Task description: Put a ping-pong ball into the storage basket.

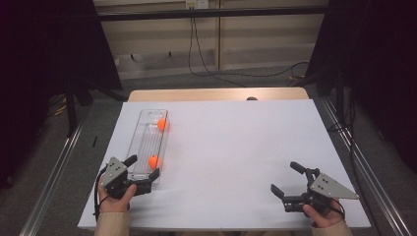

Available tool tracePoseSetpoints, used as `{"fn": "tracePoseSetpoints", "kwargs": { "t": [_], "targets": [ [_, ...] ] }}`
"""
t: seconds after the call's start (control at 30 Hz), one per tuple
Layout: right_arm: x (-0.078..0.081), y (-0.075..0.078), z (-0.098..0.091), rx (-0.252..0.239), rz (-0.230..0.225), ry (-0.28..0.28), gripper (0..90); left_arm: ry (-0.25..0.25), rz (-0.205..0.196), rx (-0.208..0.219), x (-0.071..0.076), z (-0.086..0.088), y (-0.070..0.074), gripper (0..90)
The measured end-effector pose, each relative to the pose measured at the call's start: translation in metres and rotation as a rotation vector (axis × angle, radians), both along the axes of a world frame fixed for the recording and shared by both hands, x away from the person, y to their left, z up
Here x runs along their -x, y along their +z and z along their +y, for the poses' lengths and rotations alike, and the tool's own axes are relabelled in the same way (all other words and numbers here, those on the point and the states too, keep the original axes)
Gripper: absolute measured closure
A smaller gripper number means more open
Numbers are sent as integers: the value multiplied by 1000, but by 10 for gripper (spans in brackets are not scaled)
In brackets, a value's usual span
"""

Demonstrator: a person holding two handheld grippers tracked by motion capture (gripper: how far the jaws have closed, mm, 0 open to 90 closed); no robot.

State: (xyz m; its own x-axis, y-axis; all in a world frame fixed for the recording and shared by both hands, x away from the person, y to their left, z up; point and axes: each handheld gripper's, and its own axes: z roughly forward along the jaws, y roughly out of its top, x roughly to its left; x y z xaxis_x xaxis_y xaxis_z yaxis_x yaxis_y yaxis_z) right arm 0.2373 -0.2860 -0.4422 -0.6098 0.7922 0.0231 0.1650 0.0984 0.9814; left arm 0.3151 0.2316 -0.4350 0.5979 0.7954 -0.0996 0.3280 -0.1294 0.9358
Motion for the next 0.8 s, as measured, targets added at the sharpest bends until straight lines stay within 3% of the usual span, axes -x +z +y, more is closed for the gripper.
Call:
{"fn": "tracePoseSetpoints", "kwargs": {
  "t": [0.8],
  "targets": [
    [0,0,0,7,-5,1,21,-6,9,15,5,2,-4,36]
  ]
}}
